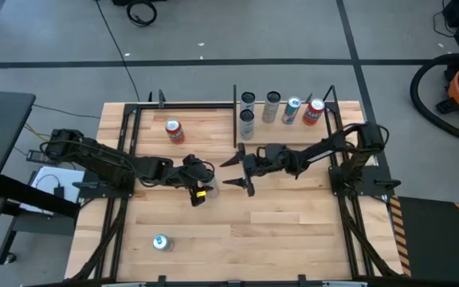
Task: Place canned beverage on shelf
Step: Put the white yellow soda can on the shelf aligned with the other yellow white soda can
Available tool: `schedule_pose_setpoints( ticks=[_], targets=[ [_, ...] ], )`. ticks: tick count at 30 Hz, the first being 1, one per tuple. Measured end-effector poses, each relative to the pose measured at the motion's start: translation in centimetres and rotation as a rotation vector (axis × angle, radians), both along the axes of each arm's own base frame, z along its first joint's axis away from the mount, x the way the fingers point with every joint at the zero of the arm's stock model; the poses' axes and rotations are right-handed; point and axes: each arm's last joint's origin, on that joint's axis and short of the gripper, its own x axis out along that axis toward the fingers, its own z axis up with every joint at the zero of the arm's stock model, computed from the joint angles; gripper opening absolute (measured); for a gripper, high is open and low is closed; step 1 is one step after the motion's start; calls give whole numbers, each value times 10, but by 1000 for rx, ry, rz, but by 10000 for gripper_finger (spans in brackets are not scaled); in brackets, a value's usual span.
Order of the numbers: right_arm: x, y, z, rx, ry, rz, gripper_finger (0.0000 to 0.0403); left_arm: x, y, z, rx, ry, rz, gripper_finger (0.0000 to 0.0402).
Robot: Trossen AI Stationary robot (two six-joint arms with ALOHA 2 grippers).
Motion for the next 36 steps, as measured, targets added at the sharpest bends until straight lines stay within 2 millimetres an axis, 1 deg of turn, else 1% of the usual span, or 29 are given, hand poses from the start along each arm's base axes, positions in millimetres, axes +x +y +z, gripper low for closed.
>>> schedule_pose_setpoints(
  ticks=[5, 7, 11, 13, 16, 18, 26, 32, 36],
  targets=[
    [3, 1, -3, -1, -2, 23, 280, 0, 0, 0, 1, 3, 0, 277],
    [7, 3, -1, -5, 10, 46, 285, 0, 0, 0, 1, 4, 0, 277],
    [22, 10, 5, -51, 136, 88, 309, 0, 1, 0, 1, 4, 5, 277],
    [29, 11, 9, -96, 182, 30, 323, 0, 2, 0, 2, 4, 5, 277],
    [33, 9, 15, -99, 173, -80, 339, 0, 2, 0, 2, 4, 6, 277],
    [34, 9, 18, -103, 149, -90, 344, 0, 2, 0, 3, 4, 5, 277],
    [34, 9, 17, -91, 165, -55, 344, 0, 2, 0, 10, -1, -4, 277],
    [34, 10, 18, -70, 159, -57, 344, 7, 0, 8, 40, -101, -44, 277],
    [34, 10, 18, -67, 159, -62, 343, 9, -1, 11, 50, -130, -55, 277]
  ],
)
